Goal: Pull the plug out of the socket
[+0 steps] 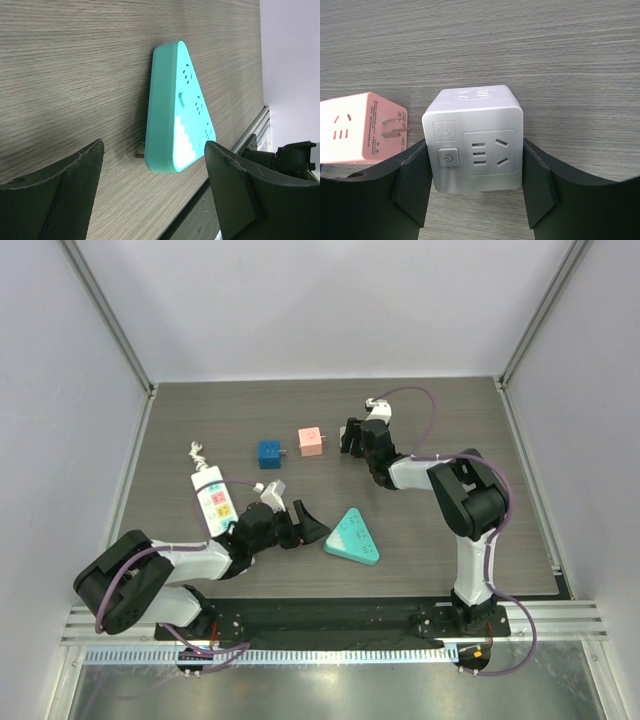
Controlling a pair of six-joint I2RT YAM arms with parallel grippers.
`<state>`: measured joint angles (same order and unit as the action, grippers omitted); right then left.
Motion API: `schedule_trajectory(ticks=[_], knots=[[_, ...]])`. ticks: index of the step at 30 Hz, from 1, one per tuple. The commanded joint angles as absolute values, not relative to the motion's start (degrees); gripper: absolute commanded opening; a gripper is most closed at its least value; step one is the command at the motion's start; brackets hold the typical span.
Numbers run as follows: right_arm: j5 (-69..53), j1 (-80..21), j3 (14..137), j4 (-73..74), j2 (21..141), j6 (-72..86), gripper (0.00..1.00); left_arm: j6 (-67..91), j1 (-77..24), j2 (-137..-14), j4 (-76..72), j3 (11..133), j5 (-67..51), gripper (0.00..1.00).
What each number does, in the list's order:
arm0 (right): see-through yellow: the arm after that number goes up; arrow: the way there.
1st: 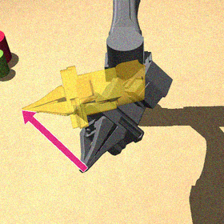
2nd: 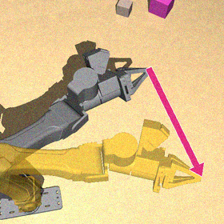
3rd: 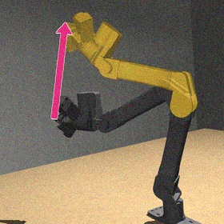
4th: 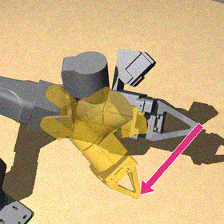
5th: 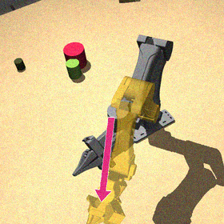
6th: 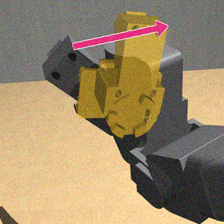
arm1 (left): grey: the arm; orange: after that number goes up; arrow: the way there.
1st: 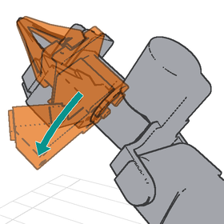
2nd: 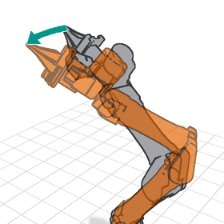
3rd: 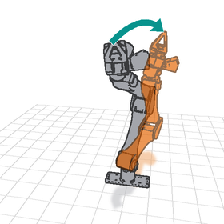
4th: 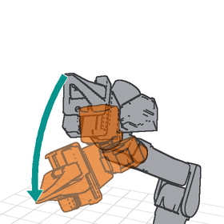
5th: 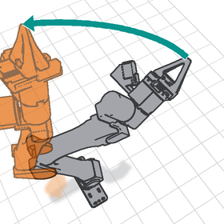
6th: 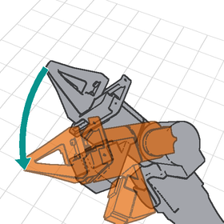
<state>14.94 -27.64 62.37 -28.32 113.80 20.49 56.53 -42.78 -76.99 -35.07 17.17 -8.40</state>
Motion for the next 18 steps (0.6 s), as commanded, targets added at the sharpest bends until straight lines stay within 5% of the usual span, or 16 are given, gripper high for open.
schedule_trajectory(ticks=[1, 18], knots=[[18.7, -28.3, 64.9, -32.4, 114.4, 19.7, 0.19, 54.9, -42.8, -76.0, -35.5, 16.7, -6.4, 0.82], [13.1, -28.3, 63.8, -27.2, 114.9, 22.2, 0.73, 54.8, -42.8, -76.6, -35.2, 17.0, -6.7, 0.81]])
